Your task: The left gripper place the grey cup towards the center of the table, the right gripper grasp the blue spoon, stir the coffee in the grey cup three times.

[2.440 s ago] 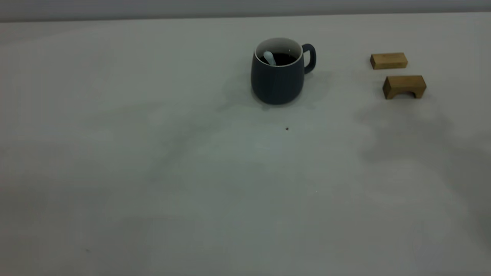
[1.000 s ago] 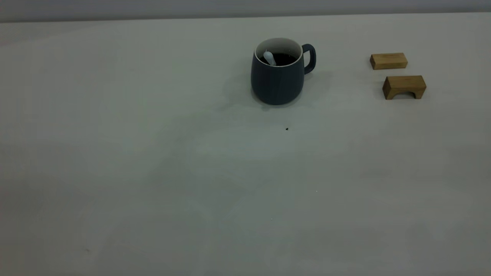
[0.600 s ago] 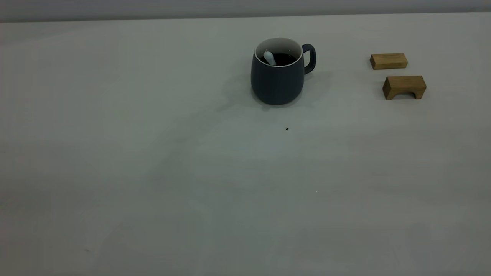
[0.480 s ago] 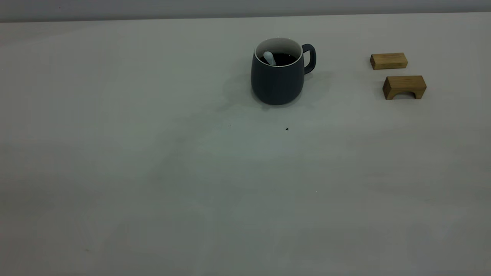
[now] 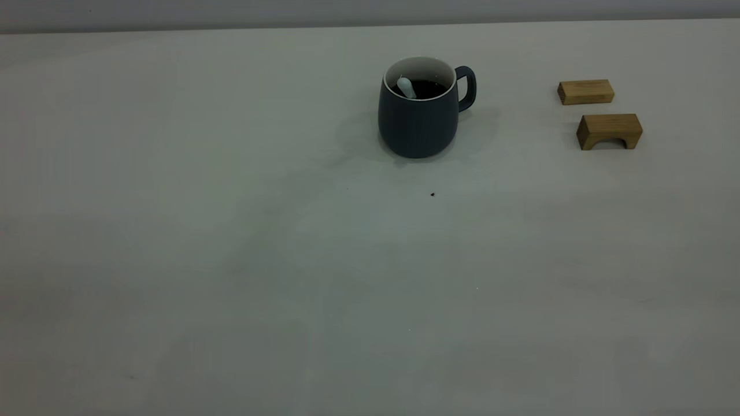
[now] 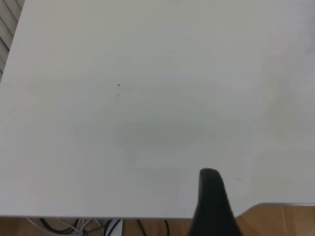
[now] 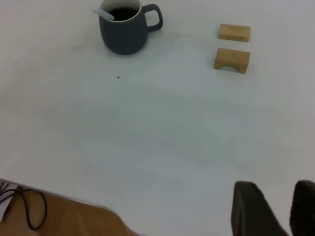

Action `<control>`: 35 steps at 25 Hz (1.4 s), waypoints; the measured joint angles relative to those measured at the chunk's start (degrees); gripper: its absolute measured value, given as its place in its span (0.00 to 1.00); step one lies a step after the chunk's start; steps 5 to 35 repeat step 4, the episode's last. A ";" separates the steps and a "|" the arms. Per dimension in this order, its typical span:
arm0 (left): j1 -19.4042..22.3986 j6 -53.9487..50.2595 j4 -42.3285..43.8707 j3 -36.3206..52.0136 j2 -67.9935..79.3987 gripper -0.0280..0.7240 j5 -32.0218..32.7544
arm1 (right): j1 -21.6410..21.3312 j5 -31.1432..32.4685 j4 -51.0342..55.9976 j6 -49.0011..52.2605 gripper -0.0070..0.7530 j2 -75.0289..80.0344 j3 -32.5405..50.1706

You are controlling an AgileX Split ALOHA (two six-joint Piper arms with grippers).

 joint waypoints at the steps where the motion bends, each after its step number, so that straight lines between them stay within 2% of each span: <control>1: 0.00 0.00 0.00 0.00 0.00 0.82 0.00 | 0.00 0.00 -0.40 0.67 0.32 0.00 0.00; 4: 0.00 0.00 0.00 0.00 0.00 0.82 0.00 | 0.00 -0.05 -2.44 3.64 0.32 0.00 0.00; 35: 0.00 0.00 0.00 0.00 0.00 0.82 0.00 | 0.00 -0.05 -2.44 3.64 0.32 0.00 0.00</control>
